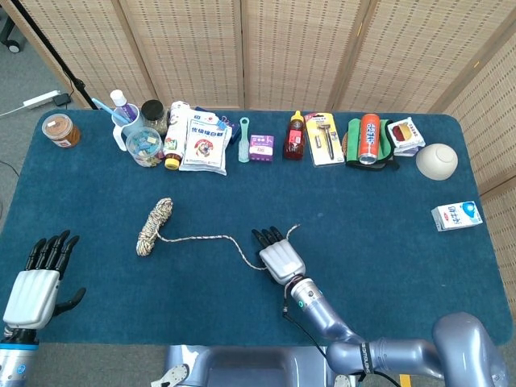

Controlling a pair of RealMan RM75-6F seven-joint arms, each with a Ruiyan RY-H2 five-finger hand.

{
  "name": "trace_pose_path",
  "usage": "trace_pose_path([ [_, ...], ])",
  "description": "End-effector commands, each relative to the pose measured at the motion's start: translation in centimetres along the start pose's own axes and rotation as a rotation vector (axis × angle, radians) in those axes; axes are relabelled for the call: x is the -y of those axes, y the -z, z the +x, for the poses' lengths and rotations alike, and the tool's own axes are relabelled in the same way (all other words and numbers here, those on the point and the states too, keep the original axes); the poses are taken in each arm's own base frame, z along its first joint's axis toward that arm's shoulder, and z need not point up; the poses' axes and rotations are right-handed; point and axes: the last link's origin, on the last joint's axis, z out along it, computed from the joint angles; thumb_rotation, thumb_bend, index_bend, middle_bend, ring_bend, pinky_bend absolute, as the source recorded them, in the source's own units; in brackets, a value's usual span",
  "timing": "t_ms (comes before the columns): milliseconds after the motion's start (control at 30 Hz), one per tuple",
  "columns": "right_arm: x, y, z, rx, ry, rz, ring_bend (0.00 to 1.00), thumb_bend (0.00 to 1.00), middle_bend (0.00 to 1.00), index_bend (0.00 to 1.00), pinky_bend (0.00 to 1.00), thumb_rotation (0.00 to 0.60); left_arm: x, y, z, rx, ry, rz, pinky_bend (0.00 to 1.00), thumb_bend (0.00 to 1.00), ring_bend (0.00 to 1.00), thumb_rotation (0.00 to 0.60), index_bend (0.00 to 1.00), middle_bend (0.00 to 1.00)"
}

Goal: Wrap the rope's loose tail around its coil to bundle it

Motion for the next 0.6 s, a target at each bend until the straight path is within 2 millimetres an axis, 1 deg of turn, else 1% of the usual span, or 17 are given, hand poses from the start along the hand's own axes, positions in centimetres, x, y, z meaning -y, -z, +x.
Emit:
trace_pose_path([
  [33, 0.05, -0.07, -0.08, 0.002, 0.005, 0.0, 0.0, 0.46, 0.0, 0.53, 0.0, 0.6, 0.02, 0.04, 0.06, -0.001, 0.002, 0.0, 0.0, 0.22, 0.0, 0.6, 0.0, 0.0],
  [400, 0.32, -0.18, -0.04, -0.008, 0.007, -0.003, 0.0, 0.51, 0.0, 0.56, 0.0, 0.6, 0.1, 0.11, 0.18, -0.004, 0.006, -0.002, 0.0, 0.22, 0.0, 0.6, 0.0, 0.0],
  [600, 0.34, 0.16, 0.27, -0.02, -0.004, 0.006, 0.0, 0.52, 0.0, 0.57, 0.0, 0.6, 0.13, 0.08, 0.15, -0.003, 0.005, 0.0, 0.0, 0.22, 0.0, 0.6, 0.0, 0.0],
])
